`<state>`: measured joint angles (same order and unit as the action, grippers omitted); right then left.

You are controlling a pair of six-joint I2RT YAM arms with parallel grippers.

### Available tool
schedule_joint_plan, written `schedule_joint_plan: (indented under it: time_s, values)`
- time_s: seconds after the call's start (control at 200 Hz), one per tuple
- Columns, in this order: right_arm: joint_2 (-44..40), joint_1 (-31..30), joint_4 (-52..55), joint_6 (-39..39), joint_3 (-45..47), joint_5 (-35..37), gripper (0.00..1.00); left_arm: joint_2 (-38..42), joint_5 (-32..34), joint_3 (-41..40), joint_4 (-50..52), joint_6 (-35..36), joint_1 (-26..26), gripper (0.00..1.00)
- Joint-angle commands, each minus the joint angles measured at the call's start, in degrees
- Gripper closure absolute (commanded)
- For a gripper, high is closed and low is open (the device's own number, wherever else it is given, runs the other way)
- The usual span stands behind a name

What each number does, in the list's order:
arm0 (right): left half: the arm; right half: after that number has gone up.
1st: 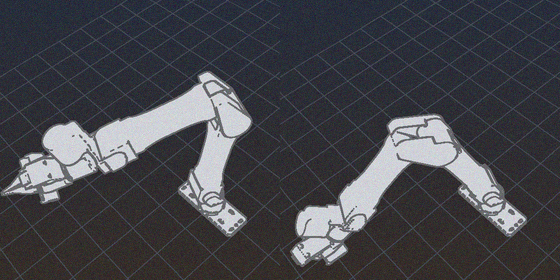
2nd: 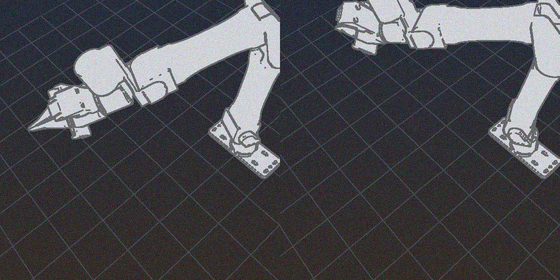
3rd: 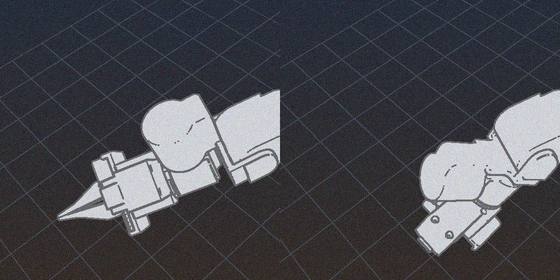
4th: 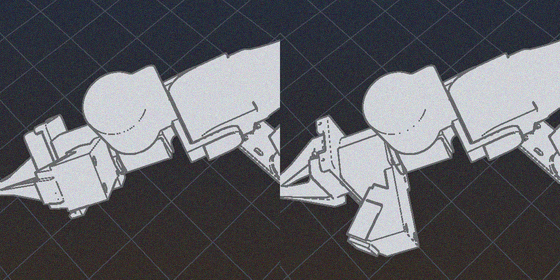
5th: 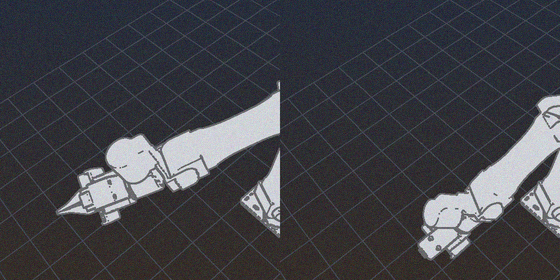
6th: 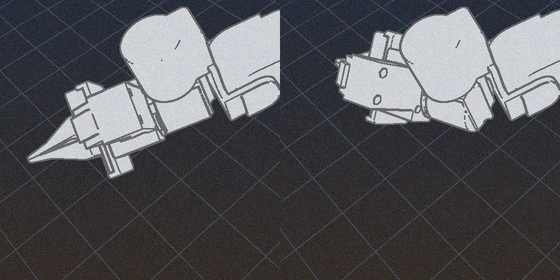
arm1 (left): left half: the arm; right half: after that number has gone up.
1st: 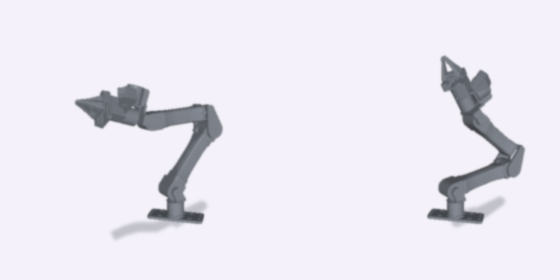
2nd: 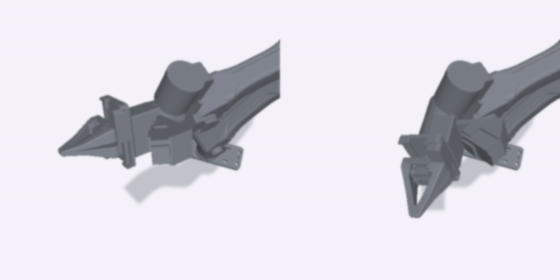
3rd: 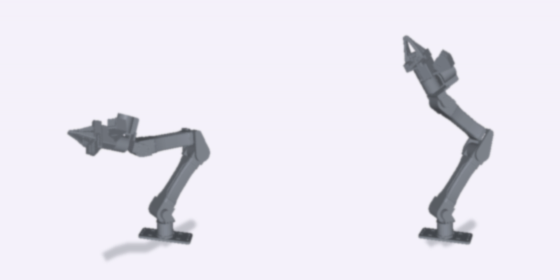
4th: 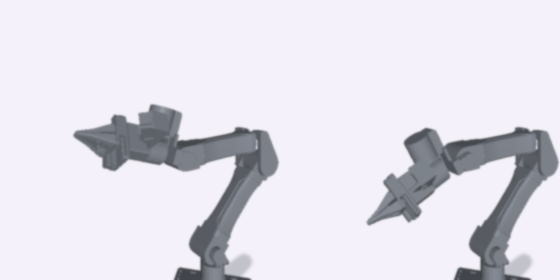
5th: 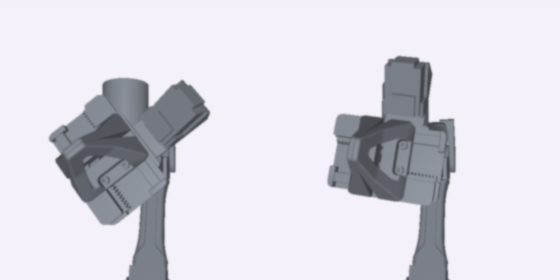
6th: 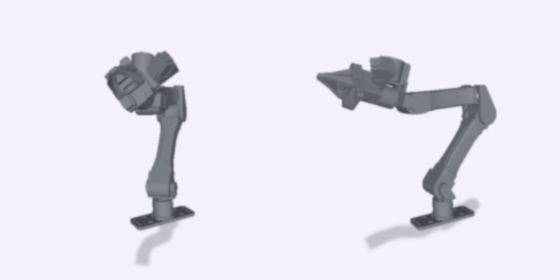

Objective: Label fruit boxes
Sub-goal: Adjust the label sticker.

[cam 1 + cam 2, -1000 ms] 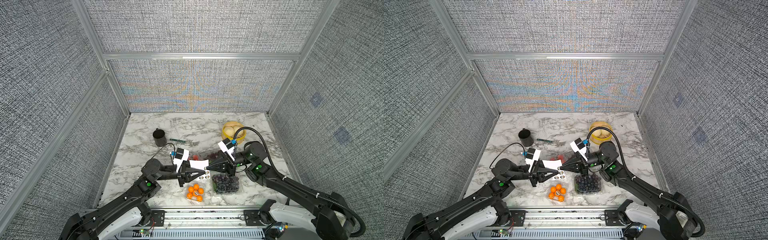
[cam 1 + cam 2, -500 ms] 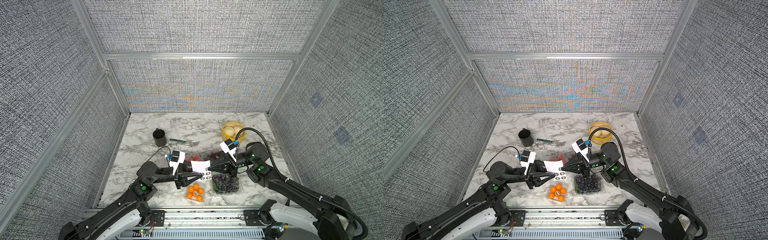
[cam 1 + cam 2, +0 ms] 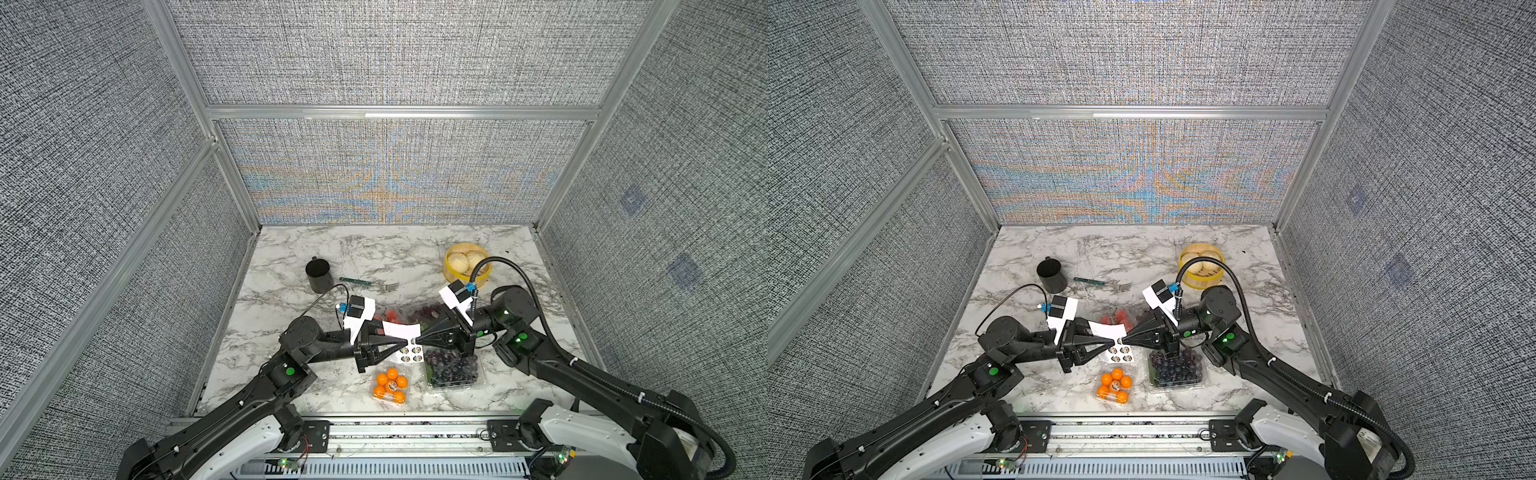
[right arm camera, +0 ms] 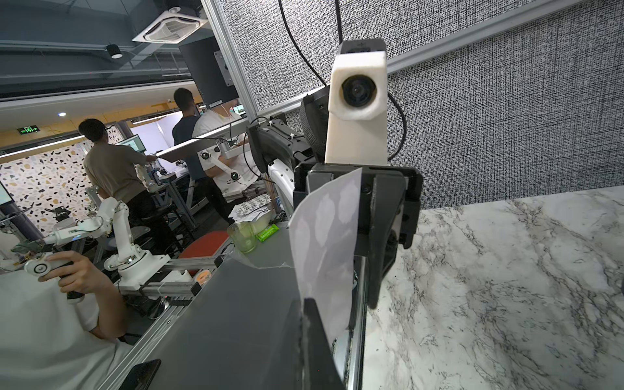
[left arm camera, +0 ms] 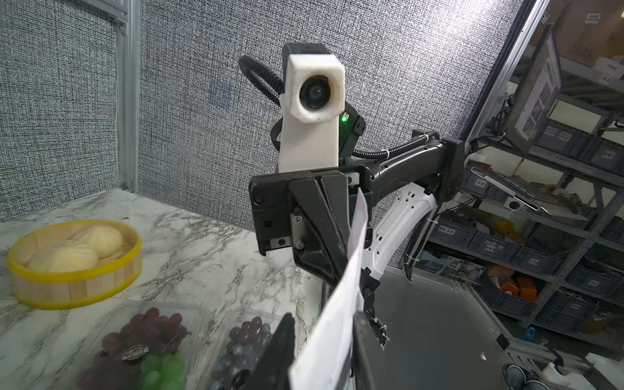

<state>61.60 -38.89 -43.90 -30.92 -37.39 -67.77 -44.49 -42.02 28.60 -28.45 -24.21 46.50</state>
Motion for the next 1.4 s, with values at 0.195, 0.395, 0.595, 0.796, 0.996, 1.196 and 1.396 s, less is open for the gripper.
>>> schedule_joint_plan:
  time_s: [0.195, 0.395, 0.595, 0.796, 0.996, 1.196, 1.396]
  values:
    - [0.87, -0.3, -1.37, 0.47, -0.38, 0.27, 1.0, -1.65, -0.57, 1.02, -1.67, 0.04, -0.01, 0.69]
    - [2.03, -0.3, -1.56, 0.51, -0.98, 0.53, 1.0, -2.04, -1.09, 0.76, -2.31, -0.29, 0.01, 0.67]
    - [2.64, -0.64, -2.93, -0.26, -1.18, 0.19, 1.0, -3.21, -1.07, 0.93, -2.67, -0.34, 0.04, 0.67]
    - [2.65, -0.82, -1.72, 0.53, -1.02, 0.35, 1.0, -2.8, -1.44, 0.76, -3.11, -0.26, 0.04, 0.74]
    - [1.33, -0.81, 1.77, 2.82, -1.13, 1.23, 1.0, -2.72, -2.12, 0.84, -3.44, -0.47, 0.05, 0.9]
    - [-0.61, -0.4, 4.91, 4.56, -0.72, 3.19, 0.9, -1.88, -2.38, 0.69, -3.73, -0.82, 0.06, 0.99]
    - [-2.4, -0.04, 6.37, 5.23, 0.18, 3.8, 0.76, -1.47, -2.47, 0.4, -4.55, -1.42, -0.01, 1.0]
